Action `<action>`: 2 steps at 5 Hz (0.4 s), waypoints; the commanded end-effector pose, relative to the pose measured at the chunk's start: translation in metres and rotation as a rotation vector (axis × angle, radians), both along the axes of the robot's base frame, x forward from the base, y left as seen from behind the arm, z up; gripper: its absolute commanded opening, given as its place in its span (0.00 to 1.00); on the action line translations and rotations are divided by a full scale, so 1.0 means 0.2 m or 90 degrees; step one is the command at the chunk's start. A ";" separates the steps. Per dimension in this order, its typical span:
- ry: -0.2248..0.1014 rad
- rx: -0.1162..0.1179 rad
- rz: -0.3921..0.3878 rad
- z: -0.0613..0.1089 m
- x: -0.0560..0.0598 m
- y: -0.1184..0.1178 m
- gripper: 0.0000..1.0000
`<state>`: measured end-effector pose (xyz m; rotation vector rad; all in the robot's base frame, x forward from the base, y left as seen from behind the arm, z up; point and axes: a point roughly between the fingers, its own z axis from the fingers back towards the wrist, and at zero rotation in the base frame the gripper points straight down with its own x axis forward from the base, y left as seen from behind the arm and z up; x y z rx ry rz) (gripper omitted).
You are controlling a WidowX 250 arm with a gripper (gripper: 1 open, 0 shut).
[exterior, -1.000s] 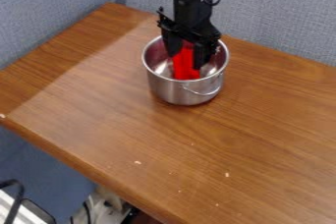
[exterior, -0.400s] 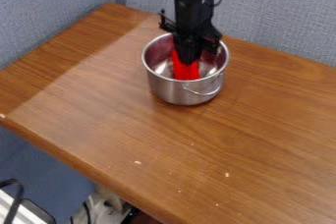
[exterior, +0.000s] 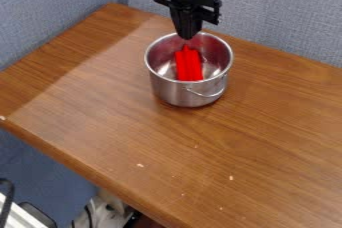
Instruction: Move the red object from the metal pot to the table
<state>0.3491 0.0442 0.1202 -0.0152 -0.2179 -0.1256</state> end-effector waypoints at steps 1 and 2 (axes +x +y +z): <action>-0.067 -0.005 0.022 0.18 0.04 0.07 1.00; -0.059 0.005 0.011 0.19 0.02 0.08 1.00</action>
